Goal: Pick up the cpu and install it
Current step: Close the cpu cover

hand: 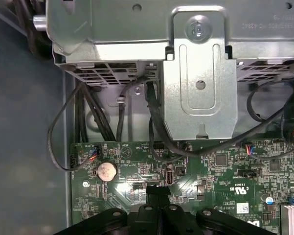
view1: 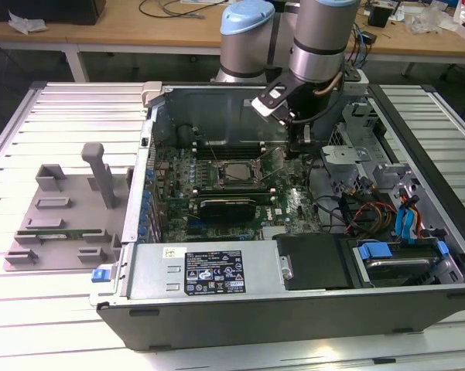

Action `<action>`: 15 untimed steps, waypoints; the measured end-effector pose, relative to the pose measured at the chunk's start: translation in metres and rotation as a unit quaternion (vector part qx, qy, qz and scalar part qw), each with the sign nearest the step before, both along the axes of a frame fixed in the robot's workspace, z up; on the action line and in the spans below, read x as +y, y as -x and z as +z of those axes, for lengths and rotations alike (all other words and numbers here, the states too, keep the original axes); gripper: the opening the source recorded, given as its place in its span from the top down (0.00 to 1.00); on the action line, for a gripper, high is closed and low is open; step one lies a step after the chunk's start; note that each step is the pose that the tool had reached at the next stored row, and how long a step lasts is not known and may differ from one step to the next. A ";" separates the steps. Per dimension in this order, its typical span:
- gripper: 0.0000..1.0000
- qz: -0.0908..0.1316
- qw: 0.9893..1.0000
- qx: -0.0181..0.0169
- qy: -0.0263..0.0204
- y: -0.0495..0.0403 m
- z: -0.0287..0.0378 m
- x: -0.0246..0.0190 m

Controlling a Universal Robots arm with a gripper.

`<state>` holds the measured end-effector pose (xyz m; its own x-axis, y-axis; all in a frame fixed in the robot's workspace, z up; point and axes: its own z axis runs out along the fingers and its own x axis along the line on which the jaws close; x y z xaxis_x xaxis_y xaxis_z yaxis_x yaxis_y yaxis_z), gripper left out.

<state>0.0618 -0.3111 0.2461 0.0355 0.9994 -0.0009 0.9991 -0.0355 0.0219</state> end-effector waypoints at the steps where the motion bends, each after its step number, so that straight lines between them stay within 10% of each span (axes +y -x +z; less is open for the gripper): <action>1: 0.89 0.000 1.000 0.000 0.000 0.0000 -0.0001 0.0000; 9: 0.89 0.000 1.000 0.000 0.000 0.0095 -0.0007 0.0000; 15: 0.89 0.000 1.000 -0.001 0.000 0.0334 -0.0006 0.0000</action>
